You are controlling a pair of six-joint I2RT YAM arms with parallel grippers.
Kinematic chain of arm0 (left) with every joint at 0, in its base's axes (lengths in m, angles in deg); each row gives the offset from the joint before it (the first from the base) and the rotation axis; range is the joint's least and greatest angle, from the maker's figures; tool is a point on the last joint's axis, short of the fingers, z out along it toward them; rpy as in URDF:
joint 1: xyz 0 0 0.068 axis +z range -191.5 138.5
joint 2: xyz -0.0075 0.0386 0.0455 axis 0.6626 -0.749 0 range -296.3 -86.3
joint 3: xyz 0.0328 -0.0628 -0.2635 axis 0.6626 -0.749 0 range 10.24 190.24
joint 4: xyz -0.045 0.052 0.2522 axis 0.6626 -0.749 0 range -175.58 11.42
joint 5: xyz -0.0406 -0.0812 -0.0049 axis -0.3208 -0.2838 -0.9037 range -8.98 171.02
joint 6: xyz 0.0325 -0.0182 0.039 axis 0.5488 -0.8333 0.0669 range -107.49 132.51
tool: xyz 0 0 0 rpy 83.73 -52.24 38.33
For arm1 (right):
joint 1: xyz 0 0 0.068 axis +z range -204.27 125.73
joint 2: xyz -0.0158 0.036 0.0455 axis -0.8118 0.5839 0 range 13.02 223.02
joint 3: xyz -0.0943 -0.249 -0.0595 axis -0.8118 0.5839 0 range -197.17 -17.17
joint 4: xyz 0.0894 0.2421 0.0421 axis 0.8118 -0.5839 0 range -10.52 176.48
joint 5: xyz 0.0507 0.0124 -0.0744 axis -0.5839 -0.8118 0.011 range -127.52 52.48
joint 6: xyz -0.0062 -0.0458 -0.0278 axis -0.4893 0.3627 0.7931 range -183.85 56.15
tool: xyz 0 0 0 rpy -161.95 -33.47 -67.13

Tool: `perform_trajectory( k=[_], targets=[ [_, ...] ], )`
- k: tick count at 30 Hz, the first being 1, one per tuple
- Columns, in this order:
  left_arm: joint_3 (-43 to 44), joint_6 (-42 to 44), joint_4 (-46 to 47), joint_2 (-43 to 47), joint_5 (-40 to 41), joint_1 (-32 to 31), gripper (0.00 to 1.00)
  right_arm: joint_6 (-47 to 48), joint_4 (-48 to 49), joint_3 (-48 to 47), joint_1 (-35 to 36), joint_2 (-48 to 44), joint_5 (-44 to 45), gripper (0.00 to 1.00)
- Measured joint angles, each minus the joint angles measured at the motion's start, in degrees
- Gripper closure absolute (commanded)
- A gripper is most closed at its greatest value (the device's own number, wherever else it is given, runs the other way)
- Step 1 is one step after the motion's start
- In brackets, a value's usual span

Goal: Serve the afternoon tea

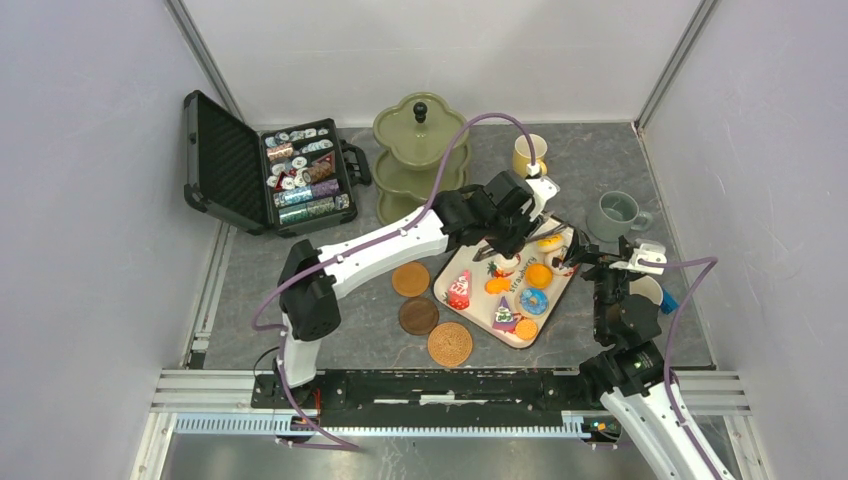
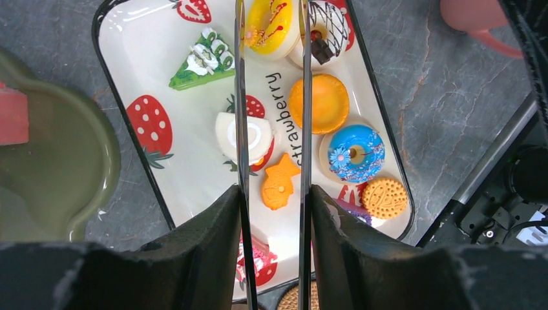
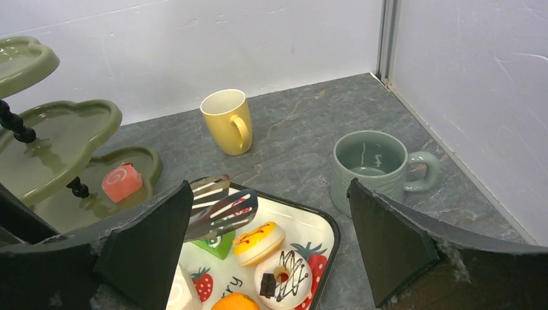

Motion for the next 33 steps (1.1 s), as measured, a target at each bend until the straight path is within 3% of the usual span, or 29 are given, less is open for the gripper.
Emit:
perform_trajectory(
  k=[17, 33],
  targets=[
    [0.33, 0.04, 0.79, -5.33, 0.0, -2.14, 0.47, -0.02, 0.07, 0.2, 0.0, 0.0, -0.04, 0.02],
    [3.98, 0.17, -1.27, -9.16, 6.1, -3.65, 0.53, 0.0, 0.24, 0.33, 0.0, 0.0, -0.07, 0.02]
  ],
)
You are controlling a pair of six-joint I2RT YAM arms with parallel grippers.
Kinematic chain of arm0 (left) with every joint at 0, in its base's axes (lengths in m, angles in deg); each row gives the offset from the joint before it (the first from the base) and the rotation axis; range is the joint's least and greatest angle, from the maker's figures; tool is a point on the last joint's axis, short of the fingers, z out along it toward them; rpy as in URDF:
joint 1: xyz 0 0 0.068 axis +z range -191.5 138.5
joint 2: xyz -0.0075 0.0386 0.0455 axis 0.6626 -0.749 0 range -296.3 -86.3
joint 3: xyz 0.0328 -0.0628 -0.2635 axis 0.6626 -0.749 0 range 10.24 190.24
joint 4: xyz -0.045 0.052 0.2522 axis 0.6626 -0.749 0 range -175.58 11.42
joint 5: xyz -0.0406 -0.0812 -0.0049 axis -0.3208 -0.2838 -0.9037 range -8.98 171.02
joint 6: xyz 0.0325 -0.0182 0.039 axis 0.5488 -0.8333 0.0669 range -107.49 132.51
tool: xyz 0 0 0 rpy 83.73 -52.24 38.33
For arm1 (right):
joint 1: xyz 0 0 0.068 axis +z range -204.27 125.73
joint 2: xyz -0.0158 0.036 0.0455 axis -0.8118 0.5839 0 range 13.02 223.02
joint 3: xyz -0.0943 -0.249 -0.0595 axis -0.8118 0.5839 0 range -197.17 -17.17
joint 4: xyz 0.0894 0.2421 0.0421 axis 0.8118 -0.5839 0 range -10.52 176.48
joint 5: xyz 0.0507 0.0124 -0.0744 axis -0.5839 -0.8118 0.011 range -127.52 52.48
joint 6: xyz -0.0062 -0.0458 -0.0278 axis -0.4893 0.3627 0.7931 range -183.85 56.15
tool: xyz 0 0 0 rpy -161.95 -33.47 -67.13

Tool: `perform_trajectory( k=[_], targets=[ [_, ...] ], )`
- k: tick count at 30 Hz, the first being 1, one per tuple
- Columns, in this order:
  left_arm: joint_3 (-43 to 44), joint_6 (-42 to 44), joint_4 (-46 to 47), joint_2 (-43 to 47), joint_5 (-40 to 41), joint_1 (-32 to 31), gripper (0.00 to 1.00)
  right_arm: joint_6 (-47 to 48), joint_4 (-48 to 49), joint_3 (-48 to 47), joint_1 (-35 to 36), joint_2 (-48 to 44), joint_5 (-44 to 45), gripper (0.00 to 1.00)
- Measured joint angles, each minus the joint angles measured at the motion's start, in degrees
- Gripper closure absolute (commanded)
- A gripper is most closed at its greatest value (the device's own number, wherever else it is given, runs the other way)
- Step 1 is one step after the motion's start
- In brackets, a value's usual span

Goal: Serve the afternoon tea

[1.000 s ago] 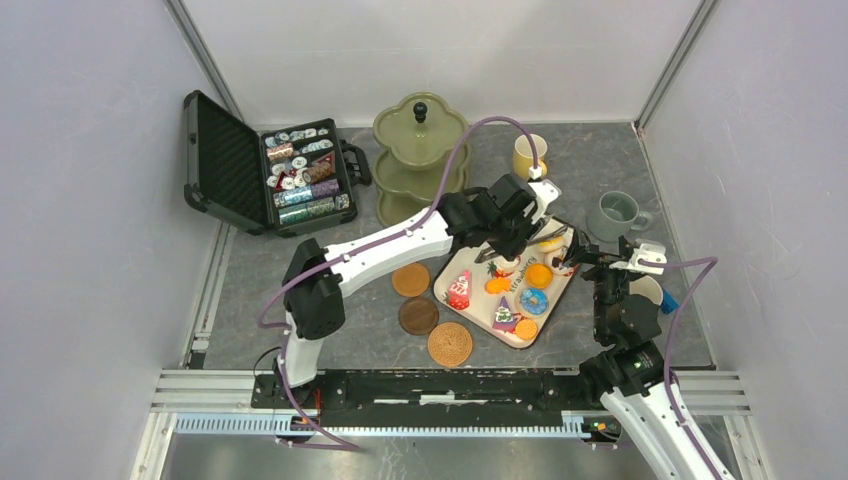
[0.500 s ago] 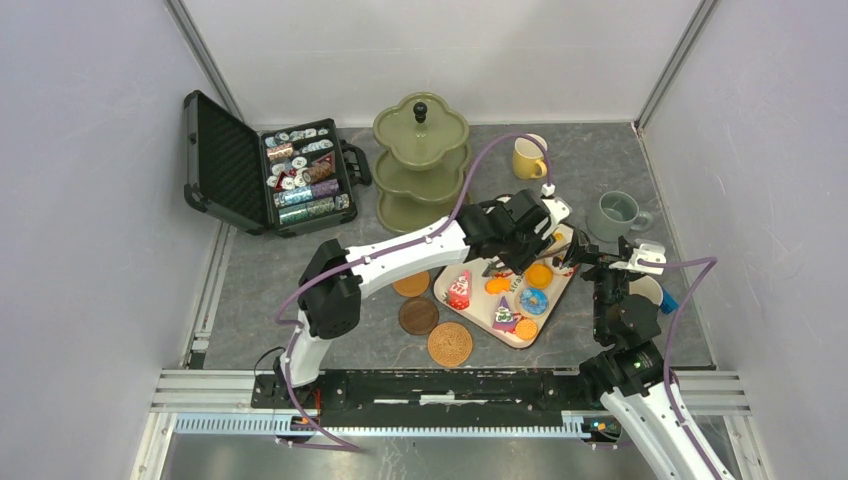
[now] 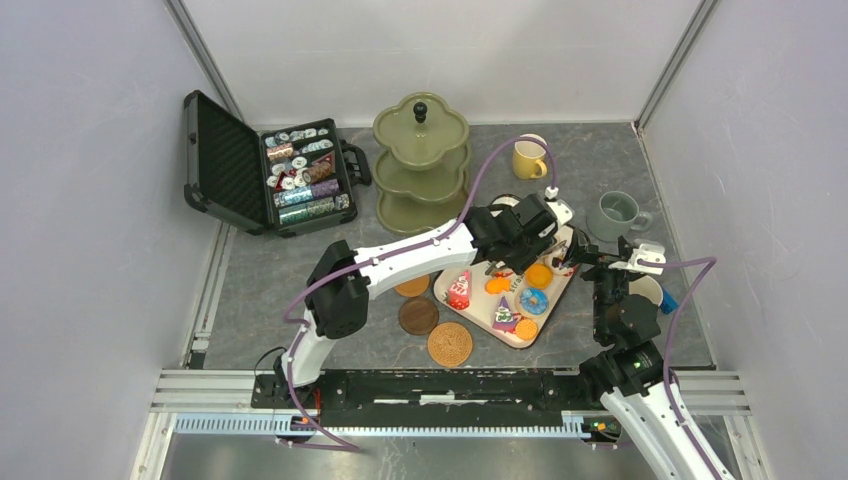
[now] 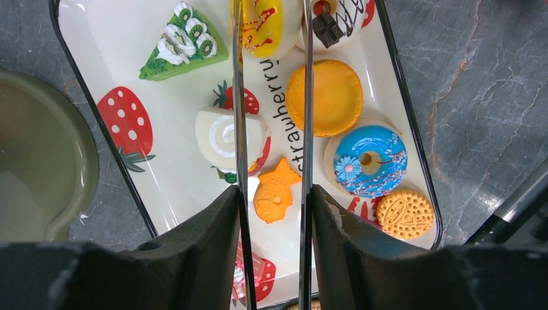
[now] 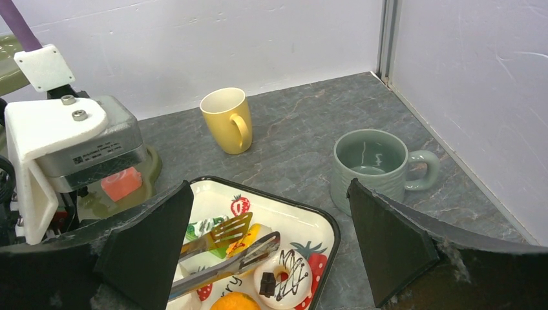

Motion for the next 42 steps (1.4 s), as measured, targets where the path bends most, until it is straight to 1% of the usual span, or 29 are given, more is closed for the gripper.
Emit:
perform_trajectory(
  k=[8, 12, 17, 22, 27, 35, 38, 42],
  targets=[
    [0.07, 0.13, -0.79, 0.0, 1.6, -0.74, 0.66, 0.0, 0.0, 0.17, 0.0, 0.02, -0.07, 0.02],
    [1.22, 0.94, -2.03, -0.02, 2.6, -1.01, 0.7, -0.02, 0.0, 0.2, 0.0, 0.07, -0.13, 0.02],
    [3.32, 1.09, -3.26, -0.02, 4.96, -2.16, 0.7, -0.02, 0.02, 0.37, 0.0, 0.11, -0.15, 0.02],
    [3.28, 1.25, -4.33, 0.15, 7.78, -3.91, 0.7, -0.02, 0.02, 0.48, 0.0, 0.11, -0.15, 0.02],
    [-1.18, 1.27, -5.51, 4.0, 12.41, -4.72, 0.69, -0.04, 0.02, 0.48, 0.0, 0.11, -0.13, 0.02],
    [-8.83, 1.25, -8.13, 11.98, 22.6, -4.7, 0.69, -0.22, 0.02, 0.5, 0.0, 0.11, -0.15, 0.02],
    [-10.34, 1.25, -8.44, 12.66, 24.7, -4.57, 0.69, -0.26, 0.02, 0.57, 0.0, 0.11, -0.15, 0.02],
    [-11.52, 1.22, -8.85, 12.68, 25.07, -4.59, 0.69, -0.28, 0.02, 0.59, 0.0, 0.11, -0.15, 0.02]
  ],
)
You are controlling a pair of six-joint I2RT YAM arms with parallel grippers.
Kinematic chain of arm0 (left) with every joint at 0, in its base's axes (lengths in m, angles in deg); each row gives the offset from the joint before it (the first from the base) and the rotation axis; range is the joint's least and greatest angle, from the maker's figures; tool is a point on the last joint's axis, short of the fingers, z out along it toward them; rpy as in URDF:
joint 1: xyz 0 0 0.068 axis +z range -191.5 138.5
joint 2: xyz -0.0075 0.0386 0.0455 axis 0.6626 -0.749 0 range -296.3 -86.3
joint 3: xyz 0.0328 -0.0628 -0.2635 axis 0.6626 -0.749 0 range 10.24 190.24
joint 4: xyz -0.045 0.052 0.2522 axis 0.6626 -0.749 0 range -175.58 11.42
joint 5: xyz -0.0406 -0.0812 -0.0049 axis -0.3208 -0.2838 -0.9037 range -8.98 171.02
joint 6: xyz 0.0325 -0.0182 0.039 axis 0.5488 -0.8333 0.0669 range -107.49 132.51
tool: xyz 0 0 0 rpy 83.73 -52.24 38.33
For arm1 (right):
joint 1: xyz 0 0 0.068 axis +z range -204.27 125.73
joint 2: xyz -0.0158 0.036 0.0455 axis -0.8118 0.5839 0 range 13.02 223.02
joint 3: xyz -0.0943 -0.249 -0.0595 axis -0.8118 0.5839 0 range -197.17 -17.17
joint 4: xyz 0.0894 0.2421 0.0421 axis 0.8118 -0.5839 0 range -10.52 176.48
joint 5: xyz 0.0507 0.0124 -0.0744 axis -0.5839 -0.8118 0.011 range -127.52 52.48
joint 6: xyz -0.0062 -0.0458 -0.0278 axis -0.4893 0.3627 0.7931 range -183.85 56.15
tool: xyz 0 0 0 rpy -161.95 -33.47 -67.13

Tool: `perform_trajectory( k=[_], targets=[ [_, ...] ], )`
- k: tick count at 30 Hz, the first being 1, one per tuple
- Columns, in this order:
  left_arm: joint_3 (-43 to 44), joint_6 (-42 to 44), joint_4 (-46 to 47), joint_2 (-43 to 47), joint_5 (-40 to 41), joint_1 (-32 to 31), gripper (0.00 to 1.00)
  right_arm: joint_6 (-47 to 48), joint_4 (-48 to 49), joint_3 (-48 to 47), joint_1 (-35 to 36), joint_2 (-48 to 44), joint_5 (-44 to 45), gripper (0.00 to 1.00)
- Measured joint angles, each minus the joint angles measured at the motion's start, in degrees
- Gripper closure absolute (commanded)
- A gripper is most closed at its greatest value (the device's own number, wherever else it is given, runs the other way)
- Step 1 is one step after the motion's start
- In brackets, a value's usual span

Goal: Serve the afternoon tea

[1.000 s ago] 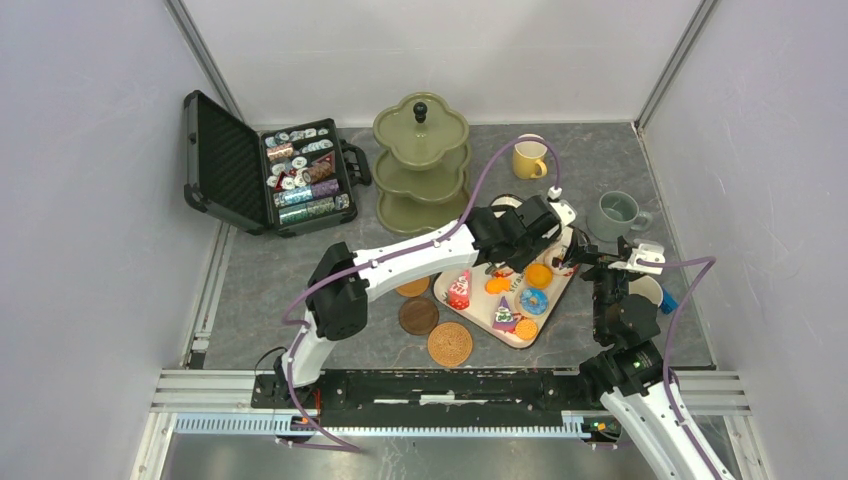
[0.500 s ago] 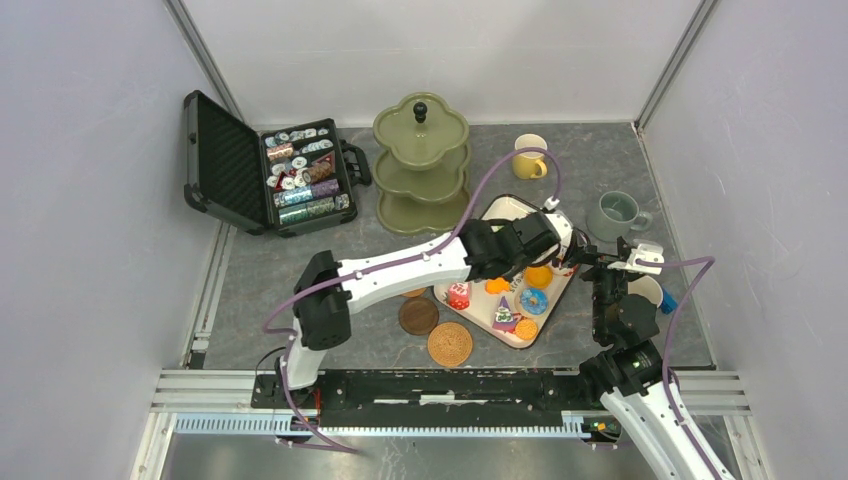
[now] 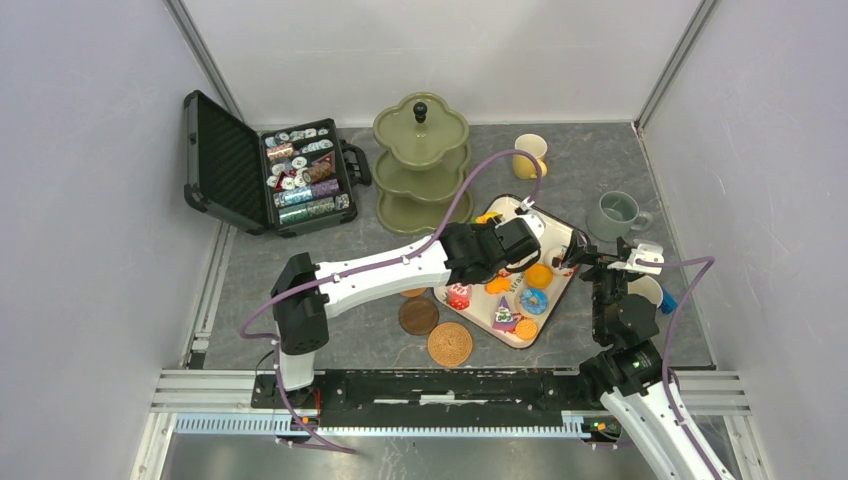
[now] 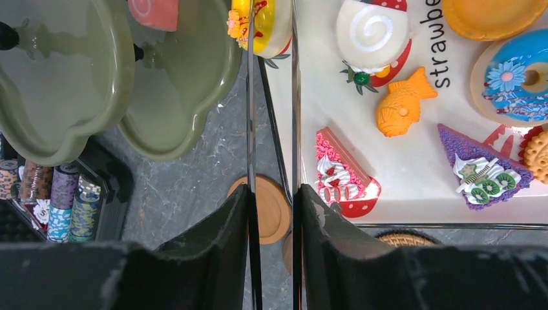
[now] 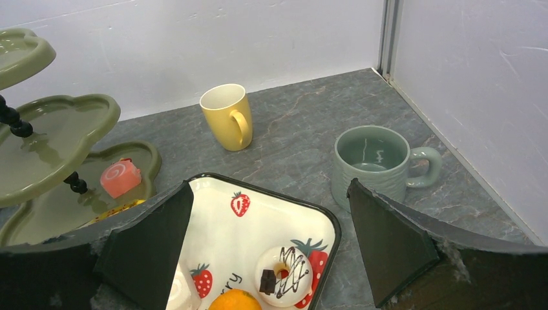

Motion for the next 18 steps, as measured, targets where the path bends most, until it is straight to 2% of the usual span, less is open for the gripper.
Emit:
perform_trajectory(
  k=[12, 18],
  targets=[
    [0.63, 0.13, -0.15, 2.99, 0.92, 0.0, 0.68, -0.02, 0.02, 0.0, 0.0, 0.0, 0.0, 0.02],
    [7.34, 5.57, -0.52, 0.26, 8.39, 0.31, 0.67, -0.04, 0.0, 0.11, 0.0, 0.0, 0.0, 0.02]
  ],
)
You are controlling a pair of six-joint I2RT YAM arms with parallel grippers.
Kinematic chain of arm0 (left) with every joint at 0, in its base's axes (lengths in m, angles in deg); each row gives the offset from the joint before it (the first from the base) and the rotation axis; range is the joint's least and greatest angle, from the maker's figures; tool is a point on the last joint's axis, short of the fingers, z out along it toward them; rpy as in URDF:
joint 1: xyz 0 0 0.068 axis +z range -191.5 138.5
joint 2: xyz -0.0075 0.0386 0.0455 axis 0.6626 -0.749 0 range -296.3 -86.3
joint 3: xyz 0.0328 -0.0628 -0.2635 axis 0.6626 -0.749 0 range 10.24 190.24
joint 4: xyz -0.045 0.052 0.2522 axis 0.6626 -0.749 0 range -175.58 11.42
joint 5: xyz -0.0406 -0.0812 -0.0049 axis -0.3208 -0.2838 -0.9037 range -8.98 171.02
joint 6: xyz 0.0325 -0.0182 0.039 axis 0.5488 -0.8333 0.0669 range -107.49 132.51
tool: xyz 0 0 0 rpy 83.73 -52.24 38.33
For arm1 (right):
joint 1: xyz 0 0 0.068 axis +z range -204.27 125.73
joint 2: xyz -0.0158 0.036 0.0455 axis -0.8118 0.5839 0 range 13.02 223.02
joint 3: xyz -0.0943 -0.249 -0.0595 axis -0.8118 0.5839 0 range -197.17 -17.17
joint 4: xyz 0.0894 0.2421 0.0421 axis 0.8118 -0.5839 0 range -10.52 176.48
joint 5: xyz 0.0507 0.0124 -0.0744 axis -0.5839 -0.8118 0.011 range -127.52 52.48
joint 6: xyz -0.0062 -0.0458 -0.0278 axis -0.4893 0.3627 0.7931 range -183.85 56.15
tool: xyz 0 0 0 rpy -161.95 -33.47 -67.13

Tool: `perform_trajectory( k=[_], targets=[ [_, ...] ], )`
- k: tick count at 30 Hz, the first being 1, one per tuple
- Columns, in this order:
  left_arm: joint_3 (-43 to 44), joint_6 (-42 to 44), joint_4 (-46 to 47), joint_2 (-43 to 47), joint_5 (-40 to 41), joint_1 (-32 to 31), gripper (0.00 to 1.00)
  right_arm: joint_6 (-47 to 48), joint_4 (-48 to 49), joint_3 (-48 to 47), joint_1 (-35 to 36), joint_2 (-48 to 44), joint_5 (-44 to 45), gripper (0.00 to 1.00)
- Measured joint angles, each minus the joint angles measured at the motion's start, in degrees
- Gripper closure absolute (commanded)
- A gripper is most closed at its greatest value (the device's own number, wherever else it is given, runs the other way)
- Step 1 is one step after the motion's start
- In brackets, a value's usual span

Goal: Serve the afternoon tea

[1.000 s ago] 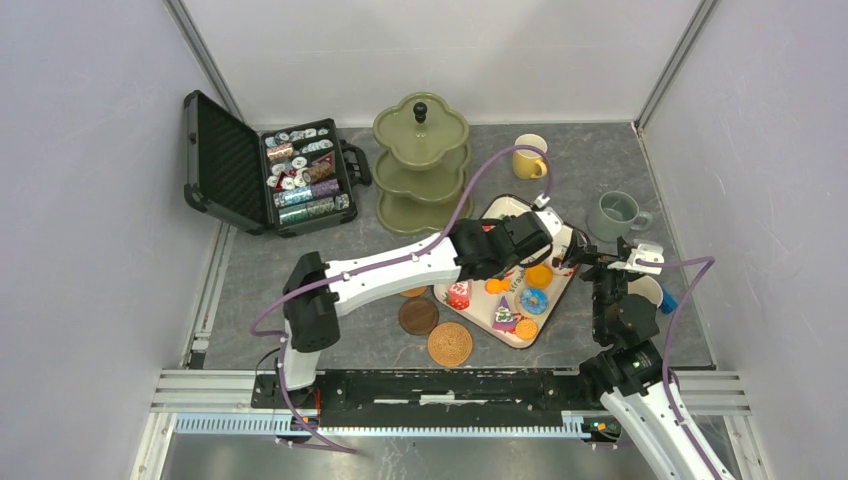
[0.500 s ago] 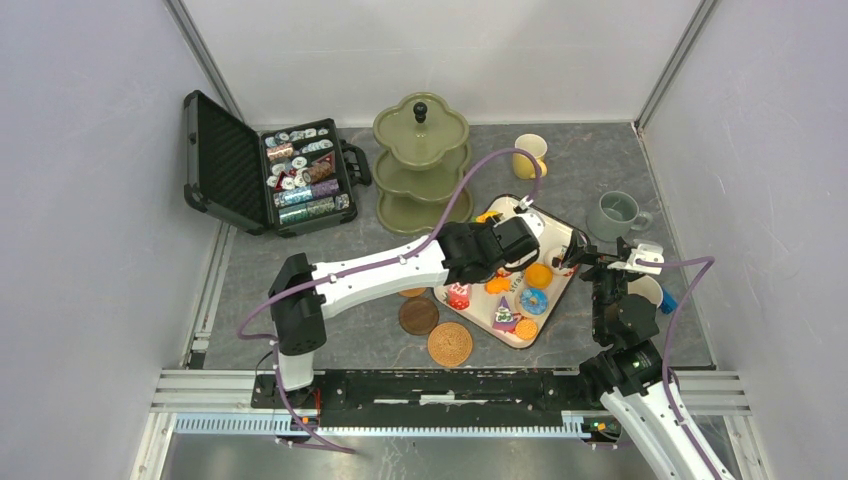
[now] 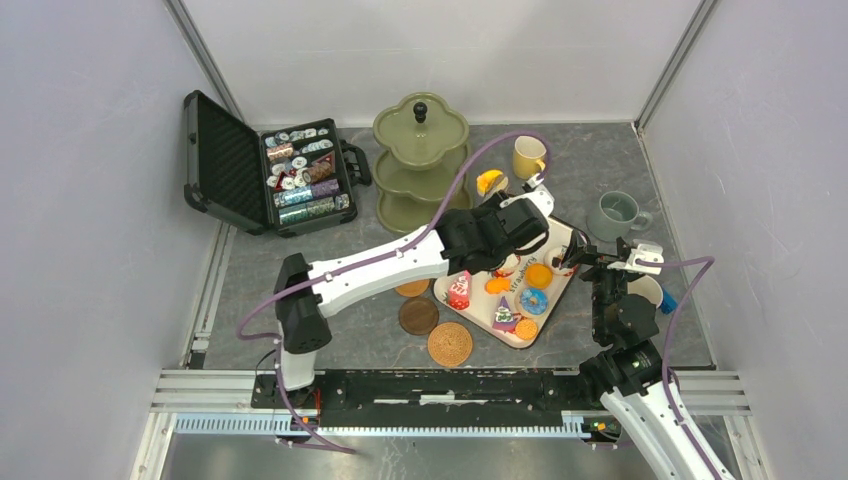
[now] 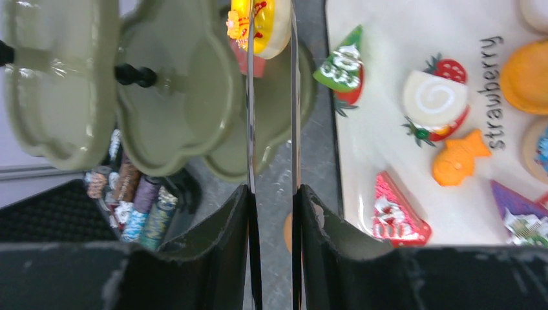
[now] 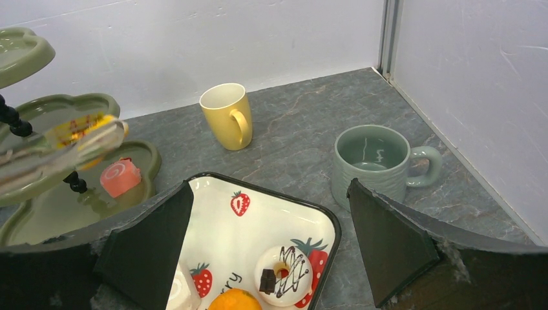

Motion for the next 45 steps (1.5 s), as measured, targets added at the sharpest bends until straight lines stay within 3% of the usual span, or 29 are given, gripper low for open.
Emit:
perform_trajectory(
  k=[7, 24, 40, 45],
  targets=[
    [7.41, 6.78, 0.92, -7.32, 5.9, 2.21, 0.66, -0.09, 0.0, 0.0, 0.0, -0.02, 0.0, 0.02],
    [10.54, 19.28, 6.1, -13.25, 13.09, 9.27, 0.6, -0.11, 0.02, 0.09, 0.0, -0.02, -0.04, 0.02],
    [10.6, 20.37, 6.86, -15.12, 14.08, 11.58, 0.47, -0.11, 0.04, 0.09, 0.0, -0.02, -0.22, 0.02],
    [10.6, 20.33, 6.49, -15.12, 13.88, 11.58, 0.47, -0.11, 0.17, 0.09, 0.0, -0.02, -0.33, 0.02]
  ],
)
